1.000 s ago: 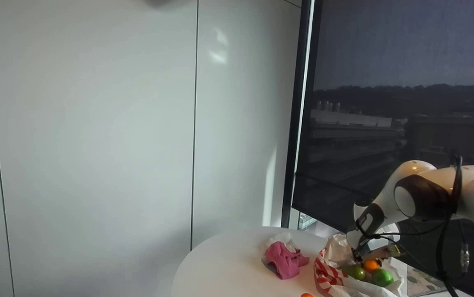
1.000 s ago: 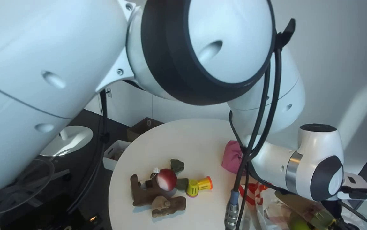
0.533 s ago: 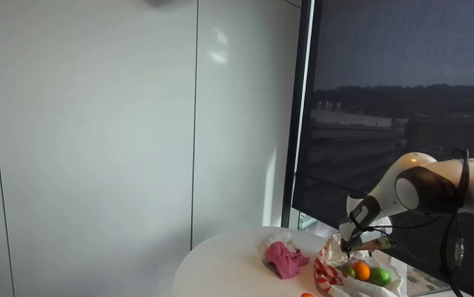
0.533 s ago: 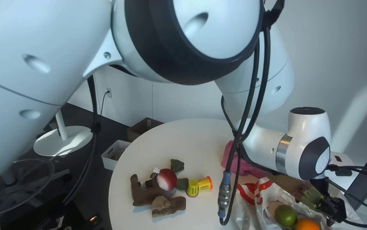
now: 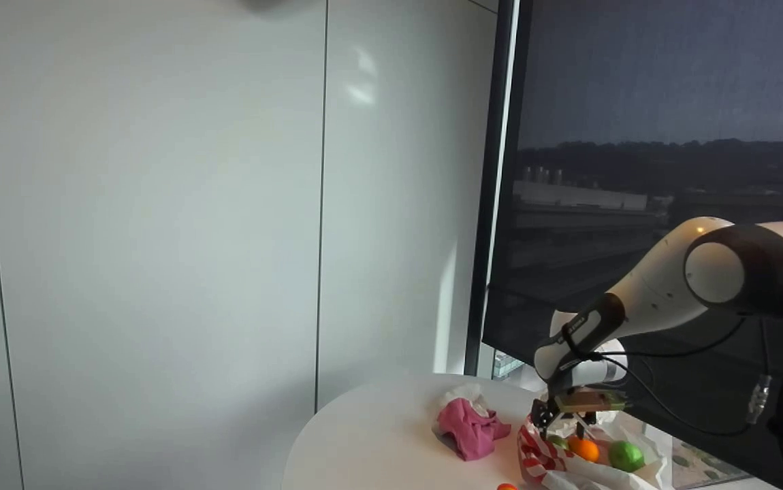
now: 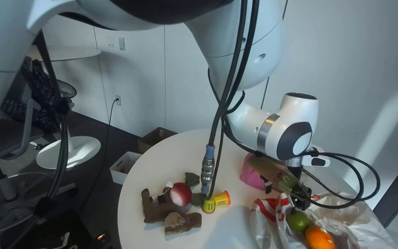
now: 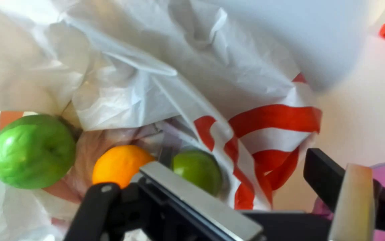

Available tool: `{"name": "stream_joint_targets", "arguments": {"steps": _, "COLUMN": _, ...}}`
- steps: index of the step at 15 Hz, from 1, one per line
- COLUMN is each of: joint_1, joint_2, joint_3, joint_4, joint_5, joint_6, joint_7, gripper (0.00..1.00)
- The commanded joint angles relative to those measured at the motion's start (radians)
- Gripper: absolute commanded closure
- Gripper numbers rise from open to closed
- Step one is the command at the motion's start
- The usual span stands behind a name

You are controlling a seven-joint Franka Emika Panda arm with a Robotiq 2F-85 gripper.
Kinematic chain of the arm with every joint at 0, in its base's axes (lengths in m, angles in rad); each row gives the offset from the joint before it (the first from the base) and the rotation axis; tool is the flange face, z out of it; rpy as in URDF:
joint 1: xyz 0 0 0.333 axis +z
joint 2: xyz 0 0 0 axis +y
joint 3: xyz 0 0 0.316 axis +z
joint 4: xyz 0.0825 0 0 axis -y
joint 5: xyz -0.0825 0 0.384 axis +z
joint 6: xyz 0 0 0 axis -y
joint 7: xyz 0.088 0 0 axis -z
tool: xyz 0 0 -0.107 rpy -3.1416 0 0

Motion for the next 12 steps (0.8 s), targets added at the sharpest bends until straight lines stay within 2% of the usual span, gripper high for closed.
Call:
{"name": "stream_joint_targets", "arguments": {"steps": 1, "joint_1": 0.017, "joint_2": -0.059, "joint_3": 0.068, "joint_4": -0.092, "joint_5": 0.06, "joint_6": -0.01, "joint_7": -0.017, "gripper": 0.0}}
{"name": "stream_joint_targets", "arguments": {"steps": 12, "joint_1": 0.193, "joint_2": 0.114, "joint_3": 0.016, "joint_4": -0.098, "joint_5": 0.064, "joint_6": 0.236, "joint_7": 0.29, "gripper": 0.0}}
